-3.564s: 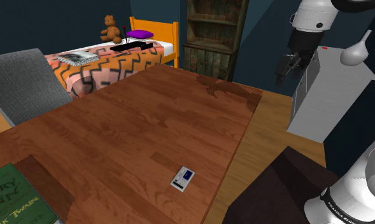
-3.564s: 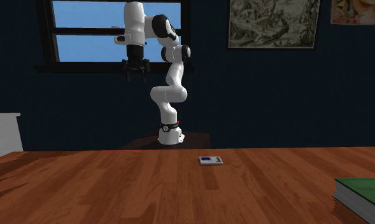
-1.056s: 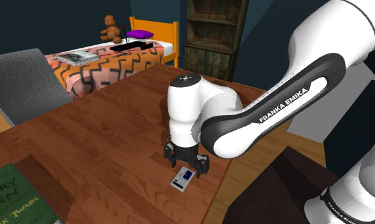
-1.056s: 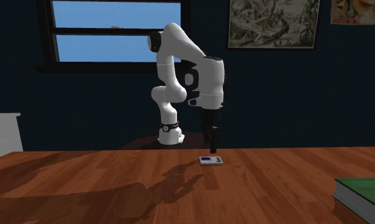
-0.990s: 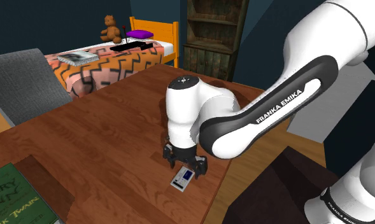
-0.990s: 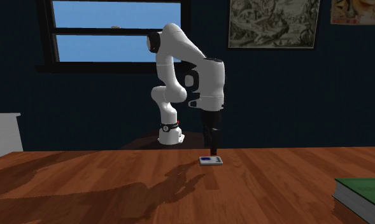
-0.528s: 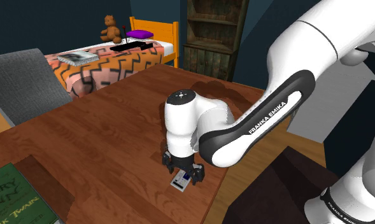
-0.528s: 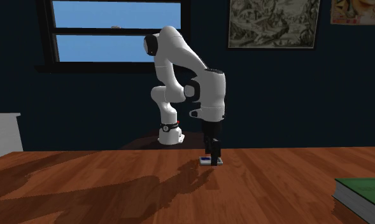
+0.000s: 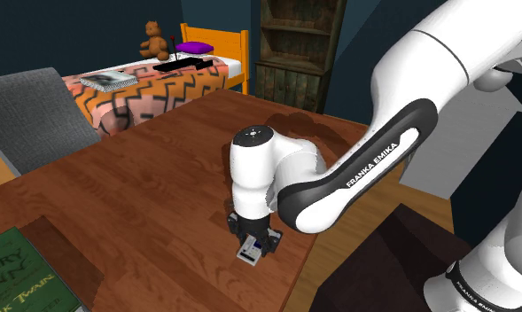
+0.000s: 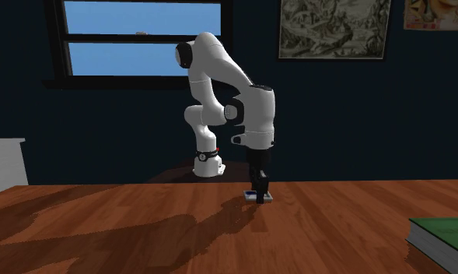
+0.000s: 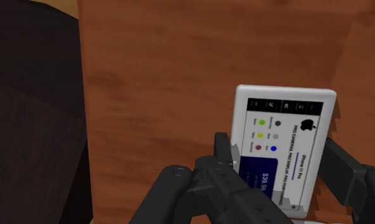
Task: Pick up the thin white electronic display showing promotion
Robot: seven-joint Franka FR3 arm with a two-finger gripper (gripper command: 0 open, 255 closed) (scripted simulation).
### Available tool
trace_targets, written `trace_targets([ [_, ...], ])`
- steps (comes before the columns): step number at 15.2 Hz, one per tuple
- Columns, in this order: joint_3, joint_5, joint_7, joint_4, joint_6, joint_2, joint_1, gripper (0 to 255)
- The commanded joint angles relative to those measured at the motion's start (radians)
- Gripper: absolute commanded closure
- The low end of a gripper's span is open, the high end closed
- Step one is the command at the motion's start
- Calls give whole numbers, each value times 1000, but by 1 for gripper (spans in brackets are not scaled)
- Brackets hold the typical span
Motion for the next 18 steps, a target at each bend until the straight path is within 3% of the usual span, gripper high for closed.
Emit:
trace_targets([
  [1,0,2,-1,-6,-4,2,-1,255],
  [4,-2,-3,4,2,-8,8,4,255],
  [18,84,186,-126,41,-159,-163,-71,255],
])
